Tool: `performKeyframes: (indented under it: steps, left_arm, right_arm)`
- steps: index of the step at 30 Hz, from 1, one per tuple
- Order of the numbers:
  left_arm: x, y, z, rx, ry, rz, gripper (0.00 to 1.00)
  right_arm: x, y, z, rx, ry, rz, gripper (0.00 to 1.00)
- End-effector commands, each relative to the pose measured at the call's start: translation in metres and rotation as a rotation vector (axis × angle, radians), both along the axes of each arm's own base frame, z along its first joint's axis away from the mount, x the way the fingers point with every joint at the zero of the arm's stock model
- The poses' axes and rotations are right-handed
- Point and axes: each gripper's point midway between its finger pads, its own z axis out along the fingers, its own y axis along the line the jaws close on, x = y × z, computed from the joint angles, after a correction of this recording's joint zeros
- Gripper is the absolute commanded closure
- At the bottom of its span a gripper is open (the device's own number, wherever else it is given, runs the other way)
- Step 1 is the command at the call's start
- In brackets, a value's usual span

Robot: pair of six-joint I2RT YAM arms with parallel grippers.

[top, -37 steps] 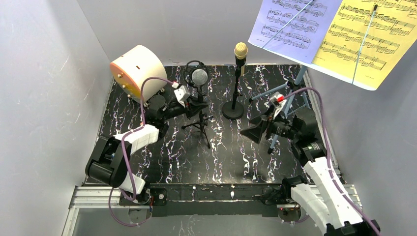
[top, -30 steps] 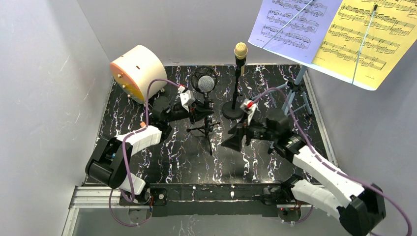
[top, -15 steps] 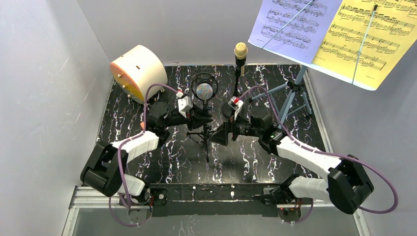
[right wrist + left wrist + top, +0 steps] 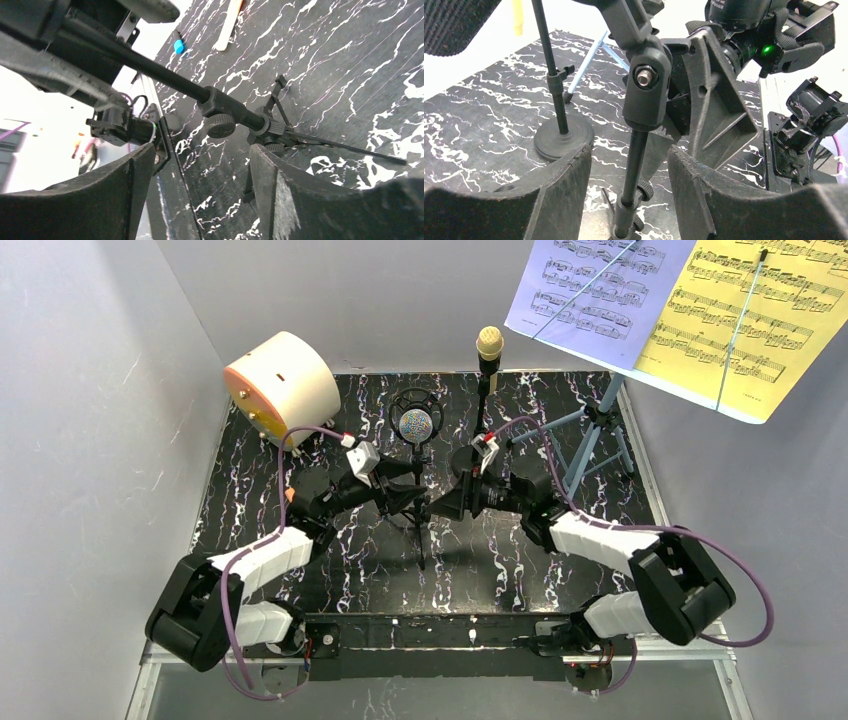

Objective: Pack up the instrument practice props
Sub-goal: Move the microphone stand with the microphone to the center of the board, then unscrew the knob on the microphone stand.

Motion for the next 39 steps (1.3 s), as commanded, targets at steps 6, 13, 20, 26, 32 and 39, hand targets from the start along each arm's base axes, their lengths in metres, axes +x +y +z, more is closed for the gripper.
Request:
performKeyframes:
  steps: [6, 13, 20, 26, 32, 39]
  left_arm:
    - [0.001, 0.005, 0.007, -0.061, 0.03, 0.185, 0.46]
    - [0.002, 0.005, 0.001, -0.04, 0.07, 0.229, 0.5]
    - [0.003, 0.002, -0.001, -0.038, 0.092, 0.237, 0.53]
    - [0.002, -0.002, -0.001, -0.04, 0.102, 0.237, 0.56]
    - [0.003, -0.004, -0.001, -0.043, 0.113, 0.244, 0.59]
    - [0.003, -0.009, -0.005, -0.032, 0.126, 0.24, 0.62]
  right_arm:
    - [0.004, 0.012, 0.016, 0.146, 0.04, 0.059, 0.37]
    - [0.013, 0.01, 0.012, 0.177, 0.088, 0.062, 0.48]
    - [0.02, 0.008, 0.006, 0.175, 0.122, 0.058, 0.51]
    - [0.021, 0.009, 0.005, 0.175, 0.123, 0.073, 0.51]
    - [0.024, 0.013, 0.006, 0.179, 0.129, 0.088, 0.51]
    - [0.024, 0.016, 0.009, 0.198, 0.129, 0.117, 0.52]
